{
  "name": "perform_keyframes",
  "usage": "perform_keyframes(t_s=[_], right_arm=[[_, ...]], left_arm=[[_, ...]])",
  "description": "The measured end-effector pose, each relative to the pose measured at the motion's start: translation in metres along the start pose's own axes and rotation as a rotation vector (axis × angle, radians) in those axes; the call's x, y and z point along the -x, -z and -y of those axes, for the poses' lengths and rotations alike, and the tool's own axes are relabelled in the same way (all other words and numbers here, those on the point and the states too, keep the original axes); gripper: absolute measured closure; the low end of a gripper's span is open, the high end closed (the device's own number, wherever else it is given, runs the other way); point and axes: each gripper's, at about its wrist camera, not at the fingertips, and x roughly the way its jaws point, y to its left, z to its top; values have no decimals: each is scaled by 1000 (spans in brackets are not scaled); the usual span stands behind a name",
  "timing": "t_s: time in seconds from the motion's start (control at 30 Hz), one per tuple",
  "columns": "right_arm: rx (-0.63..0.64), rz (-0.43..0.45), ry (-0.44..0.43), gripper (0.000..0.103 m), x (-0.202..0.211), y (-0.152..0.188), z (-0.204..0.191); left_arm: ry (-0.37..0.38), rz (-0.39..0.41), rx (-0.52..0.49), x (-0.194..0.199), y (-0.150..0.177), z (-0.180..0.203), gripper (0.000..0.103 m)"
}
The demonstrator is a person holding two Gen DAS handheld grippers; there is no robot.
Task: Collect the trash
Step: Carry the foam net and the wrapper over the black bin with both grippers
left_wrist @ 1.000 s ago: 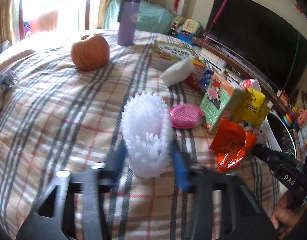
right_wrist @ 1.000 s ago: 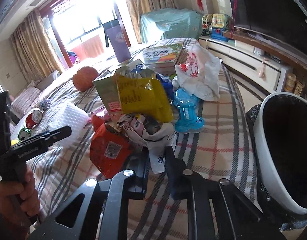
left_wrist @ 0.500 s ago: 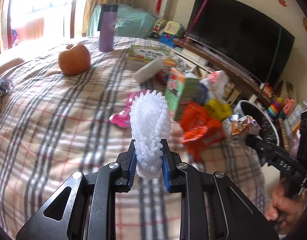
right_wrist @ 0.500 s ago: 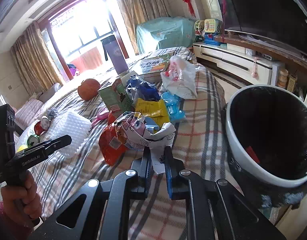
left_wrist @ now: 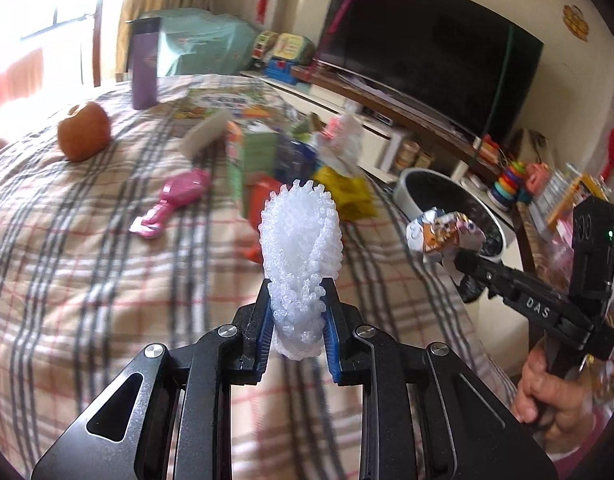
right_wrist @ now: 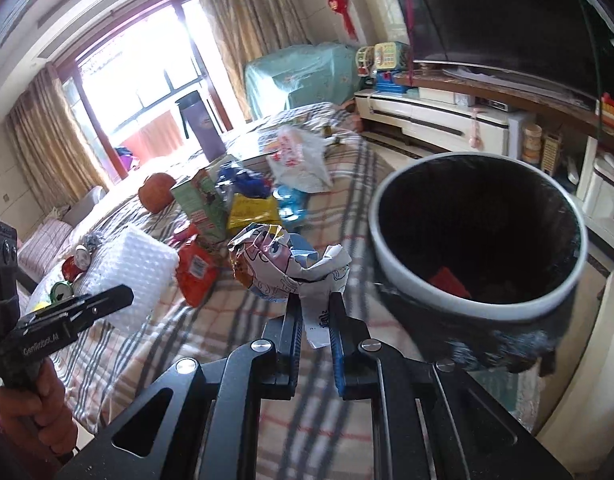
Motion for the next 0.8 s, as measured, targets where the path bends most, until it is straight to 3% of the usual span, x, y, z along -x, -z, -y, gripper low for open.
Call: perform_keyframes(t_s=[0.43, 0.8], right_arm=[[-32, 24, 69, 90, 22, 0, 31], [-43, 41, 96, 90, 31, -7, 44]], left_arm=[[75, -42, -102, -21, -5, 53, 83], [101, -57, -148, -34, -11, 74, 83]])
